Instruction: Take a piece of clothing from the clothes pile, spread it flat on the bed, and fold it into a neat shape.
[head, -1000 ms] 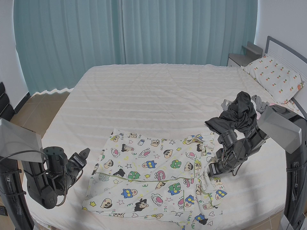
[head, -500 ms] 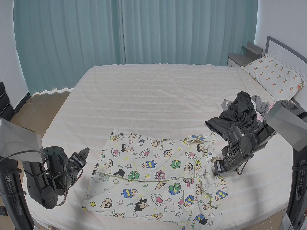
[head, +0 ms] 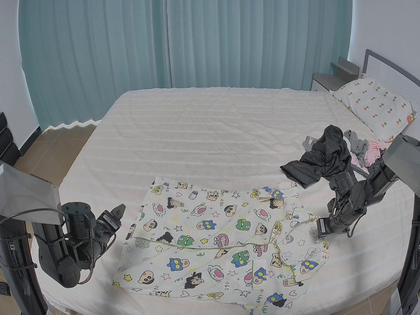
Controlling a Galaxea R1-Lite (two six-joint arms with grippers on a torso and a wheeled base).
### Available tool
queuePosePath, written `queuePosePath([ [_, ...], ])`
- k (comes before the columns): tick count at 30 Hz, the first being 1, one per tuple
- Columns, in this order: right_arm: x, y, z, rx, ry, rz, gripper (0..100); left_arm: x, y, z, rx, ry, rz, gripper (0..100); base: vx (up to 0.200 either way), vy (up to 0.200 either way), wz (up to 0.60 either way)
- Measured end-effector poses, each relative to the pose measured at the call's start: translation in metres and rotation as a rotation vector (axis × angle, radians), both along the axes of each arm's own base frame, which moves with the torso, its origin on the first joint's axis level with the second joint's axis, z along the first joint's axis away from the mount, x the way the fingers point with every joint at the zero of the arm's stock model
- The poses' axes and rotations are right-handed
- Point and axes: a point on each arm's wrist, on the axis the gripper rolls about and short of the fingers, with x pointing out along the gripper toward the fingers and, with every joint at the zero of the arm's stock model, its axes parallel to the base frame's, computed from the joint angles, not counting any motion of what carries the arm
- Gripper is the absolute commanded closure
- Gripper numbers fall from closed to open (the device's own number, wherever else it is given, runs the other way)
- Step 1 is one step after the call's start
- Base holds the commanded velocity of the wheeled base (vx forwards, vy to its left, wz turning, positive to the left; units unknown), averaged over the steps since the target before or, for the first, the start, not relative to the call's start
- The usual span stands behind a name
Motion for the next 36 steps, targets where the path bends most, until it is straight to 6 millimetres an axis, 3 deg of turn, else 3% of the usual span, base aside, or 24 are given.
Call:
queuePosePath([
  [8,-0.001,-0.021,-0.002,-0.031,0.003,-0.062,100,-0.003,-0.006,-0.003,0.006,0.015,-0.02,0,0.0,0.0,0.0],
  [16,0.001,-0.024,-0.008,-0.04,-0.018,-0.072,100,-0.005,-0.01,-0.007,0.008,0.035,-0.038,0,0.0,0.0,0.0],
  [17,0.001,-0.024,-0.008,-0.041,-0.023,-0.073,0,-0.006,-0.011,-0.008,0.008,0.04,-0.044,0,0.0,0.0,0.0],
  [29,-0.019,-0.021,-0.014,0.017,-0.063,-0.057,0,-0.026,-0.027,-0.029,0.012,0.175,-0.19,0,0.0,0.0,0.0],
  [36,-0.041,-0.019,-0.013,0.102,-0.214,-0.027,0,-0.041,-0.036,-0.041,0.058,0.254,-0.262,0,0.0,0.0,0.0],
])
